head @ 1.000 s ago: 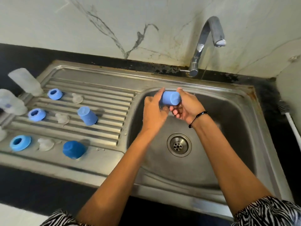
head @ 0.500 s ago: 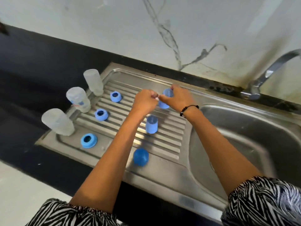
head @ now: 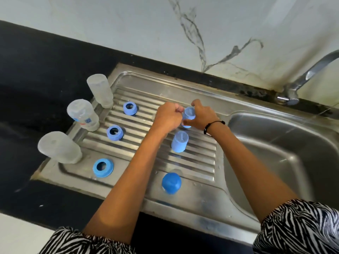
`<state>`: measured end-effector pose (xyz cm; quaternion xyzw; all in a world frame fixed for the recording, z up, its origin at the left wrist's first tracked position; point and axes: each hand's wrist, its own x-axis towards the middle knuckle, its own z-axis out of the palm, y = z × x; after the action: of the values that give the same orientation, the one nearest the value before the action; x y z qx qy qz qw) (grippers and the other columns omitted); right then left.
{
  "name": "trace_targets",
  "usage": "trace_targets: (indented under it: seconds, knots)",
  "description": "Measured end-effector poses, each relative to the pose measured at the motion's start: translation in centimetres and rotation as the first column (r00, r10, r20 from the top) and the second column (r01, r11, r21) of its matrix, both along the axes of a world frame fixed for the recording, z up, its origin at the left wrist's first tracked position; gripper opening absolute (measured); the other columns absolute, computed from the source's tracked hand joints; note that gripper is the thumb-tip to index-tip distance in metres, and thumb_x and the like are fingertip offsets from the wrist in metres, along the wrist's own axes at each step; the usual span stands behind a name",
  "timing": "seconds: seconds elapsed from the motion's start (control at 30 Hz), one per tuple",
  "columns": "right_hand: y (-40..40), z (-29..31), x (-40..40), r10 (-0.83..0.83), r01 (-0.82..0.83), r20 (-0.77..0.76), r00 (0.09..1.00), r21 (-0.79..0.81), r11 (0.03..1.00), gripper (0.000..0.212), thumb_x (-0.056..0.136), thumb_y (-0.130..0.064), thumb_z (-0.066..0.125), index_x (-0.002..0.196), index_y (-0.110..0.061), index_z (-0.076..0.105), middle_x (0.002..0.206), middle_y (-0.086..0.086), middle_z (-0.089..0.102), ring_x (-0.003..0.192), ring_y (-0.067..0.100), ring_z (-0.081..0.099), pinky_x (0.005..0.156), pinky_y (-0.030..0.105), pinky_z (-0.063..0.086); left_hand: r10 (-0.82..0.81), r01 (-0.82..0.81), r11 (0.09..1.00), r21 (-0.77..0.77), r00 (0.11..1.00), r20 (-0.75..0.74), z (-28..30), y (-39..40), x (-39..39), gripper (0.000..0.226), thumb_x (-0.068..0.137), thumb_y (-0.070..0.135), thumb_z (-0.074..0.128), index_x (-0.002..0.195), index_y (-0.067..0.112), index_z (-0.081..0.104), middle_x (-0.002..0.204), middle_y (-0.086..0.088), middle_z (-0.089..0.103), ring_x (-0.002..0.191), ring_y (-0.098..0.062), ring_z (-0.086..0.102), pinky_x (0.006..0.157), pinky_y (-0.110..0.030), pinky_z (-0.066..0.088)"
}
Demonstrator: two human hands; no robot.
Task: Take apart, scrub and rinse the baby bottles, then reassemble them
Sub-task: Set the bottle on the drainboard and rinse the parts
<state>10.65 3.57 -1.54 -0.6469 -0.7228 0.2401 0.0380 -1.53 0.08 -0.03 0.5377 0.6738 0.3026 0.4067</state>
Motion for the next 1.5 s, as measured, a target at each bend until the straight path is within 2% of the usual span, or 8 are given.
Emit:
trace_targets:
  seconds: [0.23, 0.43, 0.63, 0.8, 1.07, 1.23, 1.37, 1.5]
  knots:
    - [-2.1, 1.6, 5.5, -0.116, 0.126, -0.127, 0.985, 0.071, 0.990, 0.048, 0.086, -0.019, 0.063, 0.128, -0.009, 0.042, 0.105, 0.014, 0.056, 0.103, 0.031, 0.055, 0.076, 0.029, 0.037, -0.049, 0.046, 0.996, 0.082, 0.998, 0.033, 1.6, -0.9, 3.7, 0.033, 0.091, -0.003, 0.046, 0.113, 0.007, 0.067, 0.112, -0.007, 0.067, 0.106, -0.018, 0.061, 0.082, -0.017, 0.044]
    - [-3.8, 1.2, 15.1, -0.320, 0.334, -0.252, 0.913, 0.014, 0.942, 0.011, 0.083, -0.012, 0.060, 0.092, -0.018, 0.058, 0.100, 0.009, 0.061, 0.085, 0.023, 0.052, 0.079, 0.038, 0.051, -0.172, 0.169, 0.984, 0.064, 0.984, 0.044, 1.7, -1.6, 11.7, 0.026, 0.094, 0.003, 0.051, 0.112, 0.006, 0.068, 0.114, -0.008, 0.068, 0.109, -0.019, 0.061, 0.088, -0.020, 0.043]
    - [-4.0, 0.1, 26.3, -0.451, 0.462, -0.193, 0.871, 0.010, 0.887, 0.018, 0.086, 0.000, 0.055, 0.088, -0.015, 0.066, 0.105, 0.012, 0.066, 0.105, 0.032, 0.060, 0.093, 0.045, 0.049, -0.307, 0.310, 0.950, -0.018, 0.946, 0.100, 0.8, -1.1, 21.7, 0.031, 0.090, -0.004, 0.048, 0.113, 0.003, 0.066, 0.109, -0.011, 0.067, 0.104, -0.017, 0.061, 0.088, -0.020, 0.043]
    - [-1.4, -1.7, 33.5, -0.475, 0.508, -0.274, 0.836, 0.059, 0.860, 0.027, 0.081, 0.008, 0.053, 0.072, -0.015, 0.064, 0.094, 0.019, 0.069, 0.079, 0.022, 0.057, 0.076, 0.033, 0.050, -0.323, 0.331, 0.940, -0.080, 0.942, 0.095, -1.0, 0.5, 28.2, 0.028, 0.090, 0.001, 0.050, 0.111, 0.008, 0.068, 0.110, -0.010, 0.068, 0.107, -0.019, 0.062, 0.097, -0.026, 0.045]
    - [6.7, 0.7, 35.0, -0.042, 0.195, -0.443, 0.896, 0.307, 0.932, 0.034, 0.087, 0.008, 0.048, 0.112, -0.006, 0.065, 0.106, 0.011, 0.069, 0.095, 0.015, 0.063, 0.079, 0.015, 0.051, -0.194, 0.215, 0.962, -0.168, 0.972, 0.132, -5.3, 4.2, 34.3, 0.023, 0.090, 0.002, 0.047, 0.088, 0.012, 0.068, 0.104, -0.013, 0.069, 0.092, -0.026, 0.064, 0.082, -0.026, 0.049]
    - [11.0, 1.1, 32.8, 0.187, -0.199, 0.120, 0.975, 0.093, 0.976, 0.044, 0.091, -0.003, 0.047, 0.133, -0.013, 0.050, 0.120, 0.016, 0.060, 0.102, 0.033, 0.060, 0.085, 0.028, 0.045, -0.135, 0.162, 0.956, -0.243, 0.983, 0.122, -7.6, 5.0, 36.4, 0.023, 0.089, 0.001, 0.047, 0.082, 0.012, 0.066, 0.098, -0.013, 0.068, 0.093, -0.026, 0.063, 0.070, -0.019, 0.047]
    - [11.3, -0.3, 32.9, 0.059, -0.031, -0.248, 0.967, 0.113, 0.993, 0.032, 0.090, 0.005, 0.041, 0.109, -0.008, 0.064, 0.090, 0.007, 0.059, 0.053, 0.009, 0.055, 0.039, 0.011, 0.038, -0.122, 0.137, 0.957, -0.257, 0.990, 0.074, -8.2, 5.5, 37.0, 0.022, 0.091, 0.004, 0.048, 0.090, 0.008, 0.069, 0.106, -0.012, 0.069, 0.101, -0.024, 0.064, 0.073, -0.019, 0.047]
    - [9.9, -1.4, 34.1, -0.256, 0.235, -0.834, 0.489, -0.157, 0.959, 0.034, 0.085, 0.016, 0.041, 0.086, -0.015, 0.055, 0.079, 0.003, 0.052, 0.032, 0.005, 0.040, 0.032, 0.016, 0.029, -0.139, 0.144, 0.955, -0.259, 0.990, 0.035, -8.0, 5.5, 37.0, 0.020, 0.091, 0.007, 0.051, 0.093, 0.009, 0.071, 0.108, -0.011, 0.069, 0.108, -0.025, 0.062, 0.093, -0.031, 0.048]
